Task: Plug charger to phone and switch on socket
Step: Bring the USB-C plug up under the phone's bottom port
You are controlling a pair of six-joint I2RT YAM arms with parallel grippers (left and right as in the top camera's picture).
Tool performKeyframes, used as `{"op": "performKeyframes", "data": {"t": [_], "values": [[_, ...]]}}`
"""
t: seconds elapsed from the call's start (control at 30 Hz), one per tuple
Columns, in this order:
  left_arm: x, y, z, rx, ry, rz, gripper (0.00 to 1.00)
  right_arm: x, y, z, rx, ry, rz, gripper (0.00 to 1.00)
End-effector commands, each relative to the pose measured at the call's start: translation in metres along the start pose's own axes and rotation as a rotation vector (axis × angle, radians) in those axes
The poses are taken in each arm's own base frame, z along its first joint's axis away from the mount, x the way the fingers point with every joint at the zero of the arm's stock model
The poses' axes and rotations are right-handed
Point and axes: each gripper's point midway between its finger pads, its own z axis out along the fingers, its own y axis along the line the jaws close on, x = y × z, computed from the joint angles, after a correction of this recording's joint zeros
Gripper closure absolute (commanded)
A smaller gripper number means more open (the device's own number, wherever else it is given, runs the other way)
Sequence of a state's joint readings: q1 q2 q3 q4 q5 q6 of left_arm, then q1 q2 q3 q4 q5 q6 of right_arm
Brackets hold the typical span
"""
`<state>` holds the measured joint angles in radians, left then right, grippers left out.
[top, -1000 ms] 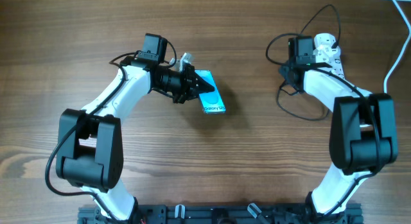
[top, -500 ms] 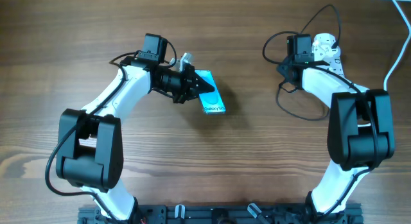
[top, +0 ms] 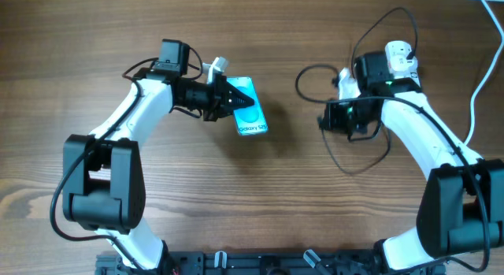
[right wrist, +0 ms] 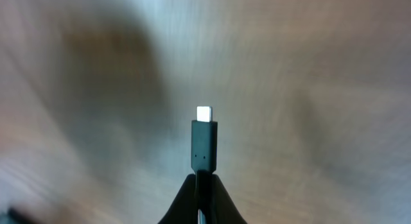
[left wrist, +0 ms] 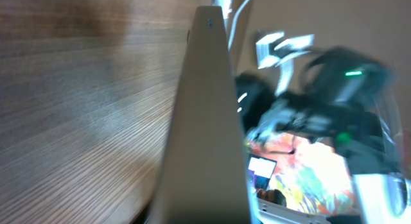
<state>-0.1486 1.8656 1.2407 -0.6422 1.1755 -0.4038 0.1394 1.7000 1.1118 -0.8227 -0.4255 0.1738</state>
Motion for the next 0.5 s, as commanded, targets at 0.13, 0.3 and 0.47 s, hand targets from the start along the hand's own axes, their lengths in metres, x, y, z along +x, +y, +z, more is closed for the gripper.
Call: {"op": "performKeyframes", "data": {"t": [0.13,0.3,0.47], "values": [[-0.01,-0.038,-0.03,0.232,-0.007,0.179,0.96,0.064,0.092,-0.048,-0.517,0.136,-0.258,0.96],[-0.007,-0.051,-0.024,0.273,0.016,0.274,0.96,0.087,0.11,-0.081,-0.595,0.104,-0.288,0.96],[0.0,-0.057,-0.008,0.267,0.058,0.265,0.96,0.096,0.116,-0.084,-0.65,-0.016,-0.252,0.96]]}}
